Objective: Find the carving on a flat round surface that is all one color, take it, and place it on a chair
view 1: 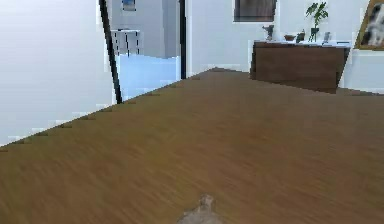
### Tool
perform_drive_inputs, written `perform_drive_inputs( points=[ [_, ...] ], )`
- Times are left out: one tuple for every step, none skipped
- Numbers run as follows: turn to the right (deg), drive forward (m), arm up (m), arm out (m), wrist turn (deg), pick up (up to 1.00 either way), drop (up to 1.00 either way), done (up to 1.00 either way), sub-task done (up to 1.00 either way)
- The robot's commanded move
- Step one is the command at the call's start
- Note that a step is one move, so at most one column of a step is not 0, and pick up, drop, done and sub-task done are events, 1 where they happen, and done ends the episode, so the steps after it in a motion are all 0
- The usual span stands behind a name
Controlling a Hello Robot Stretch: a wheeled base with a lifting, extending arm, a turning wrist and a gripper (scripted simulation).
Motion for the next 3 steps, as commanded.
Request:
perform_drive_inputs(
  points=[
    [-45.0,0.00,0.00,0.00,0.0,0.00,0.00,0.00,0.00],
    [-45.0,0.00,0.00,0.00,0.0,0.00,0.00,0.00,0.00],
    [-45.0,0.00,0.00,0.00,0.0,0.00,0.00,0.00,0.00]
  ],
)
